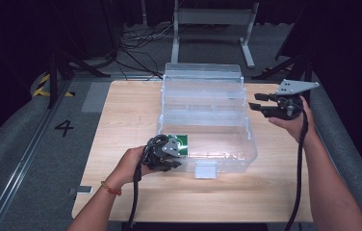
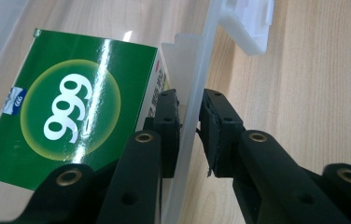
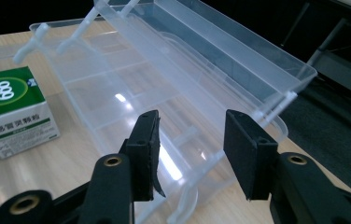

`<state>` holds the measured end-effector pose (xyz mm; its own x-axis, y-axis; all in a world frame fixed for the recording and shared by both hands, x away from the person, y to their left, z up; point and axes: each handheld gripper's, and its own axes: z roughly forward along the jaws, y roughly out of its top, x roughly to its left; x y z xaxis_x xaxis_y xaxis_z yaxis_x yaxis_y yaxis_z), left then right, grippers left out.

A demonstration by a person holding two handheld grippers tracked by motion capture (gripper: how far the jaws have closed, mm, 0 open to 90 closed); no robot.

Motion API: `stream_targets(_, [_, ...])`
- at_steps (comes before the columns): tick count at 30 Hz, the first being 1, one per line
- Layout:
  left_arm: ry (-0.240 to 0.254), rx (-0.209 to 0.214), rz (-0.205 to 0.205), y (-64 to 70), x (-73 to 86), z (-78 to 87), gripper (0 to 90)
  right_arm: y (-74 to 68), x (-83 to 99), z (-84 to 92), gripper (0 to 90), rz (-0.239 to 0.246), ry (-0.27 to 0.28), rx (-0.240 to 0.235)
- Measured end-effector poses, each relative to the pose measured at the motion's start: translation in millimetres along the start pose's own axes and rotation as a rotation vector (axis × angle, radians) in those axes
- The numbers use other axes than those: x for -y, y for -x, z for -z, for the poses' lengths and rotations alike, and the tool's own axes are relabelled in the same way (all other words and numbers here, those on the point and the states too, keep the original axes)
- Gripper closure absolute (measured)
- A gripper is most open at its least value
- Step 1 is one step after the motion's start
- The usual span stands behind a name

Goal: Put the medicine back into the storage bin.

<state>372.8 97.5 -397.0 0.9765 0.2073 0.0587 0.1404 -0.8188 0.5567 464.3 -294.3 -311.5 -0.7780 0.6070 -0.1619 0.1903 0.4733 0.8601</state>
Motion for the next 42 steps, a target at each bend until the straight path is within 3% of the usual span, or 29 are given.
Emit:
stream_targets(5, [0.010,0.012,0.006,-1.9,2.7,0.1,80.0,2.2,-14.9,-25.5,55.2,0.017,-0.031,-0.030])
stream_targets(8, [0.003,0.006,-0.015,-1.8,2.5,0.8,80.4,4.5,-25.2,-45.6,54.6,0.023,-0.056,-0.046])
stream_targets(15, [0.017,0.032,-0.012,-4.0,6.3,2.2,80.9,13.2,-33.8,-70.8,55.9,0.021,-0.081,-0.070])
stream_targets(17, [0.018,0.046,-0.012,-4.2,7.6,3.0,81.1,16.3,-36.0,-79.9,56.0,0.028,-0.114,-0.060])
stream_targets(18, [0.017,0.051,-0.007,-4.7,8.8,4.0,81.0,18.1,-37.0,-86.9,57.6,0.025,-0.130,-0.081])
stream_targets(20, [0.018,0.052,-0.004,-4.4,9.2,4.2,81.0,18.5,-37.3,-89.6,56.4,0.031,-0.141,-0.079])
stream_targets(23, [0.020,0.051,-0.001,-4.7,9.3,4.2,80.8,20.2,-36.8,-97.3,57.0,0.015,-0.142,-0.125])
stream_targets(24, [0.027,0.052,0.011,-4.6,10.0,4.0,80.7,19.3,-37.2,-99.2,61.3,0.016,-0.138,-0.141])
stream_targets(25, [0.034,0.060,0.021,-5.2,11.1,3.8,80.6,17.9,-37.5,-100.9,63.6,0.027,-0.139,-0.157])
stream_targets(27, [0.036,0.067,0.039,-5.7,12.5,3.9,80.3,11.9,-38.2,-108.7,67.8,0.074,-0.205,-0.158])
stream_targets(31, [0.060,0.073,0.038,-6.9,14.7,2.9,80.0,8.5,-40.3,-111.7,71.5,0.087,-0.215,-0.154])
stream_targets(34, [0.071,0.064,0.052,-5.4,16.1,2.2,79.8,3.5,-44.1,-114.5,74.7,0.128,-0.239,-0.143])
stream_targets(42, [0.078,0.028,0.036,-1.4,16.3,1.5,79.5,8.1,-48.1,-117.3,82.2,0.163,-0.261,-0.210])
